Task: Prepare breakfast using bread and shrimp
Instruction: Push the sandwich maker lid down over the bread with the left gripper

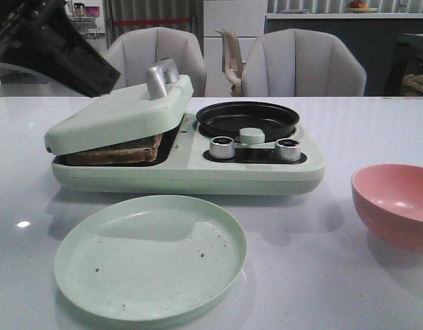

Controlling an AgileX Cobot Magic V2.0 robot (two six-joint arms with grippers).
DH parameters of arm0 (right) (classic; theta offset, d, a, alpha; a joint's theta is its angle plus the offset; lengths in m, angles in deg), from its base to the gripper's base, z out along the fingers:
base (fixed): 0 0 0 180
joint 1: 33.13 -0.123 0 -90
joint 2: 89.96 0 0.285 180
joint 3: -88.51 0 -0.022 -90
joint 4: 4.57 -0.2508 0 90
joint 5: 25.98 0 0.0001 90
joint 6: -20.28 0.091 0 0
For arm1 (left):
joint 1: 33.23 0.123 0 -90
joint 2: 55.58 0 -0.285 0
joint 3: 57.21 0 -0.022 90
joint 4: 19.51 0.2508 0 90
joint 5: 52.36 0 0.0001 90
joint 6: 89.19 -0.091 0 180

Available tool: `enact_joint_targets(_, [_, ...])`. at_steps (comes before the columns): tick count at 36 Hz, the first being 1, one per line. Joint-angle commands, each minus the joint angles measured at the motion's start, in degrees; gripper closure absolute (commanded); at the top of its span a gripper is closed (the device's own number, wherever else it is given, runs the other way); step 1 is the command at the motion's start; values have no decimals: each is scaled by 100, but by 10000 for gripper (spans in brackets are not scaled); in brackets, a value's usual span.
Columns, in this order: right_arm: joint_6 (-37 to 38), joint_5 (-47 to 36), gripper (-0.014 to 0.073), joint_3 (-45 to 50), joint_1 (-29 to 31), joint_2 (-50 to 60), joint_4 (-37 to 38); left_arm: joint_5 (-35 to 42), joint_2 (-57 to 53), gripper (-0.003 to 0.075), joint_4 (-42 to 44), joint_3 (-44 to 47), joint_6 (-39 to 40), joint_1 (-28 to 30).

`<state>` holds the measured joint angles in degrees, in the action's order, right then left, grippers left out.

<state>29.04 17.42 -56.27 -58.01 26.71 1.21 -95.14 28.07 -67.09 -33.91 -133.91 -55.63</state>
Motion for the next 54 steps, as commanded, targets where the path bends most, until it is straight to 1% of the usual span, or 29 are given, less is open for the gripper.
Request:
enact_joint_targets(1, [-11, -316, 119, -142, 12, 99, 51, 316, -469, 619, -15, 115, 17, -399])
enact_joint_targets(3, [-11, -316, 119, -142, 12, 99, 51, 443, -637, 619, 191, 264, 162, -585])
enact_joint_targets(5, [-11, -316, 119, -142, 12, 99, 51, 577, -811, 619, 546, 353, 561, -732])
enact_joint_targets(8, [-11, -316, 119, -142, 12, 99, 51, 684, -1111, 618, 1524, 425, 1585, -915])
enact_joint_targets(12, [-11, -316, 119, -142, 12, 99, 51, 684, -1485, 618, 2711, 472, 2719, -1022])
enact_joint_targets(15, [-11, -316, 119, -142, 12, 99, 51, 672, -1796, 618, 3218, 496, 3144, -1033])
enact_joint_targets(25, [-11, -316, 119, -142, 12, 99, 51, 932, -2433, 619, 3245, 519, 3154, -1033])
enact_joint_targets(34, [-11, -358, 119, -142, 12, 98, 51, 1087, -2446, 619, 3245, 519, 3154, -1033])
enact_joint_targets(43, [-11, -419, 119, -142, 12, 98, 47, 1087, -2446, 619, 3245, 519, 3154, -1033])
enact_joint_targets(47, [-11, -606, 119, -142, 12, 98, 34, 1087, -2446, 619, 3245, 519, 3154, -1033])
enact_joint_targets(49, [-19, -608, 119, -142, 12, 88, 147, 1087, -2446, 619, 3245, 519, 3154, -1033])
enact_joint_targets(51, [-6, -562, 119, -142, 57, 84, 411, 1087, -2446, 619, 3245, 519, 3154, -1033])
enact_joint_targets(54, [153, -391, 119, -186, 291, 66, 688, 1099, -2446, 619, 3245, 519, 3154, -1033])
